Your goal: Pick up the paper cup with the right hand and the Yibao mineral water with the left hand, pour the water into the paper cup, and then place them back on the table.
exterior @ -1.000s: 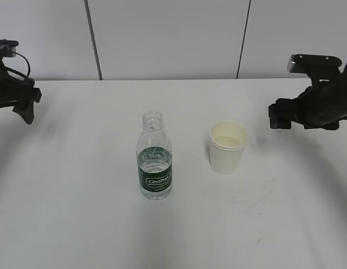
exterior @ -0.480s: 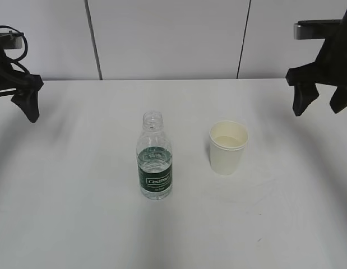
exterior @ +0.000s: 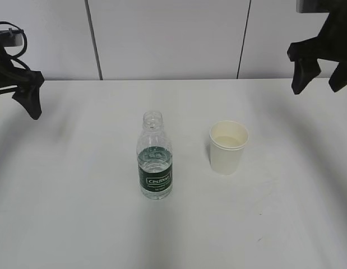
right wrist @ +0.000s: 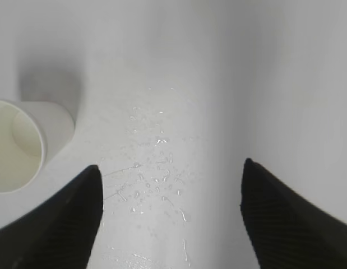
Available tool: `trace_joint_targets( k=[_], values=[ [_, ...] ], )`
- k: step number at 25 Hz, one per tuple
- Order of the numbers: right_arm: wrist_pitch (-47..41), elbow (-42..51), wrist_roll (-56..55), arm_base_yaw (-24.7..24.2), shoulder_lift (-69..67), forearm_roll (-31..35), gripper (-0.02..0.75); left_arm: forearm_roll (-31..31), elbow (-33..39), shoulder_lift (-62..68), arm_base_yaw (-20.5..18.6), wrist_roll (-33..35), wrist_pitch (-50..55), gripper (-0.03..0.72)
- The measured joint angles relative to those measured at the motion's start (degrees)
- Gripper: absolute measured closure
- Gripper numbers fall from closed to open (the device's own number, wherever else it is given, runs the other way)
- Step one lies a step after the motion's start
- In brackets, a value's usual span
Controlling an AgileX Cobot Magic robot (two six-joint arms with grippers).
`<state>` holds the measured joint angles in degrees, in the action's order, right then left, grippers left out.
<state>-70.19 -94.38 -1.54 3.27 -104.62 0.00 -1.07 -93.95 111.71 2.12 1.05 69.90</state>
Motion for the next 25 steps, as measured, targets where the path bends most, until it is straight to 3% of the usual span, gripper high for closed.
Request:
trace_joint_targets(
  k=[6,17,25],
  values=[
    [-0.06,4.47,1.85,0.00,6.87,0.00,0.145,0.06,3.80,-5.82,0.00,0.44,0.00,0.113],
    [-0.15,19.76,2.08,0.00,20.43,-0.66,0.145,-0.61,24.36,-22.46,0.00,0.46,0.12,0.114],
    [-0.15,31.02,2.08,0.00,26.85,-0.66,0.145,-0.61,35.44,-30.66,0.00,0.46,0.00,0.114]
  ],
)
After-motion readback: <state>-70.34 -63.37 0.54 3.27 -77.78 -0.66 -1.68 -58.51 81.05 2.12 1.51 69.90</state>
